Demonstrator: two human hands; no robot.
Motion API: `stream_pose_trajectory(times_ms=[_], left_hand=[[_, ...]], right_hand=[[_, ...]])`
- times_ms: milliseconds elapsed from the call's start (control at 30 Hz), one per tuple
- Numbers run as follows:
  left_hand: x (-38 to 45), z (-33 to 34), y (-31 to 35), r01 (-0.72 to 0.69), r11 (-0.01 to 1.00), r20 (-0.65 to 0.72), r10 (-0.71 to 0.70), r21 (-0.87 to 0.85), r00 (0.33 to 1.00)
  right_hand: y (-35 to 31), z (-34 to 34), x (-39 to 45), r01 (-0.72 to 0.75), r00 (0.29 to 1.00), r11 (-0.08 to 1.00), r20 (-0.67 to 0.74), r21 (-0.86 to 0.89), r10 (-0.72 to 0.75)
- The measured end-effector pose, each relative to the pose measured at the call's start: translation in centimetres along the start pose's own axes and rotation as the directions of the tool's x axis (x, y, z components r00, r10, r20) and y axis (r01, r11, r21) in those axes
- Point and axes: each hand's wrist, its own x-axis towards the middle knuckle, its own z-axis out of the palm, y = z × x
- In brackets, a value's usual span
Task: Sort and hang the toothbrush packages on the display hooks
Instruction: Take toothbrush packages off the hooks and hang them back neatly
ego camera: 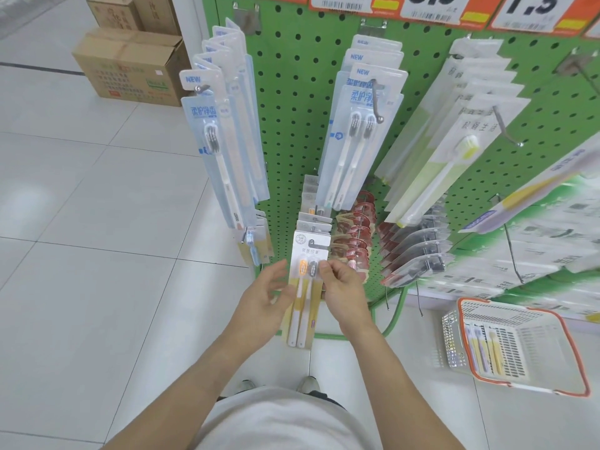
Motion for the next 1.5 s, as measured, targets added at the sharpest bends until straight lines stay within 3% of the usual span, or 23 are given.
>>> stream_pose_trajectory(times_ms=[167,333,500,633,767,867,933,1100,1300,1500], left_hand=[[2.9,0.4,3.2,-0.147,0.986,-0.085,0.154,0.077,0.984],[5.3,0.4,4.2,-0.192,0.956,-0.170,0.232,0.222,0.958],[6.4,0.3,4.3,-0.179,0.956,-0.207,0.229,0.234,0.951],[6.6,0.3,4.4,-0.159,0.955,-0.212,0.214,0.250,0.953],[7.0,0.9,4.6,-0.198,0.919,-0.248,0.291,0.342,0.924],[7.7,2.4,5.5,-0.222,0.922,-0.279,0.314,0.316,0.908],[8.6,3.1,6.2,-0.202,0.943,-0.293,0.278,0.264,0.915],[11.5,3.1,8.2,0.055,0.995,-0.339,-0.080,-0.083,0.937],[13.8,2.8,8.5,0.182,0.983,-0.303,-0.184,-0.035,0.935],[14.3,2.7,7.7,0.189,0.981,-0.308,-0.191,-0.037,0.932]], right_hand=[[-1.5,-1.0,0.6,0.092,0.995,0.967,-0.008,-0.238,-0.096],[-2.3,-1.6,0.8,0.168,0.983,0.908,-0.004,-0.384,-0.183],[-3.1,-1.5,0.9,0.293,0.924,0.852,-0.100,-0.433,-0.368],[-3.8,-1.9,1.6,0.411,0.849,0.765,-0.097,-0.495,-0.519],[-3.9,-2.2,2.5,0.439,0.828,0.738,-0.088,-0.512,-0.554],[-4.0,-2.1,2.9,0.463,0.820,0.741,-0.083,-0.486,-0.566],[-4.0,-2.1,2.8,0.463,0.817,0.736,-0.082,-0.494,-0.570],[-3.8,-2.3,2.8,0.468,0.821,0.752,-0.087,-0.464,-0.564],[-3.6,-2.2,2.9,0.468,0.823,0.765,-0.098,-0.442,-0.560],[-3.8,-2.4,2.9,0.461,0.833,0.782,-0.100,-0.420,-0.545]])
